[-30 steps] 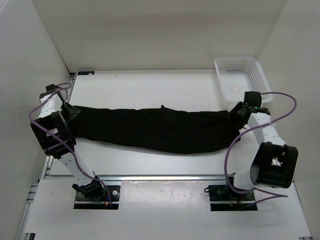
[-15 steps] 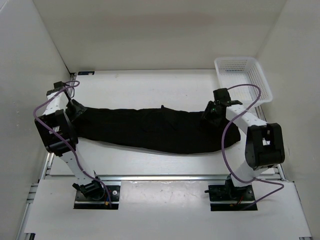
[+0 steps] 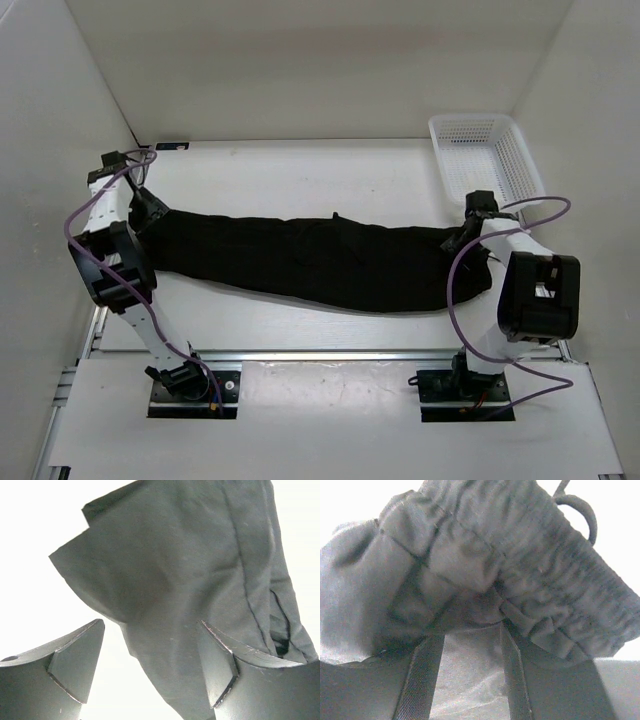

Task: Fold and stack the trousers
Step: Fold the trousers

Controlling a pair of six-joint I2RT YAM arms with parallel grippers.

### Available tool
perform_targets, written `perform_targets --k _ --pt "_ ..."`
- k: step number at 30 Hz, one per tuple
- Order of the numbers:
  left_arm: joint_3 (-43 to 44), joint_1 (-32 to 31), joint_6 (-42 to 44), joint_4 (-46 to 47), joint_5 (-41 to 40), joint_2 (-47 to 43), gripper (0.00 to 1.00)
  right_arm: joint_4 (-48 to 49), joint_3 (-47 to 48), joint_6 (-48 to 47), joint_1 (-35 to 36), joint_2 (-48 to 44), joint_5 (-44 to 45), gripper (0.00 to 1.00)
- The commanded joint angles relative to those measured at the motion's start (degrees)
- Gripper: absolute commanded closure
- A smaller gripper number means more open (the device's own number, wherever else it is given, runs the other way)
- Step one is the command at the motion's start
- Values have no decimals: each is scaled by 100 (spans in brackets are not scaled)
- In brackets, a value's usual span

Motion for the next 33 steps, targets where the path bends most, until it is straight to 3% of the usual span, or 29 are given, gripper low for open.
perform_targets --k 1,5,9,17,23,33 --pt "196 -23 12 -166 -398 -527 15 -264 -40 84 -132 -463 437 46" --pt "-49 231 -129 -166 -234 -528 15 -264 -163 -118 -421 -903 621 45" --pt "-392 399 -69 19 -127 -528 15 -264 -225 -478 -976 -1088 164 45" --pt "-638 285 -68 203 -241 -528 15 -263 117 -821 -976 -1677 -679 40" --pt "-779 399 -560 448 -109 -353 15 -405 434 -875 -976 -1791 -1057 37" --pt "-244 452 -823 581 -232 447 17 -686 601 -989 -976 -1968 -1058 33"
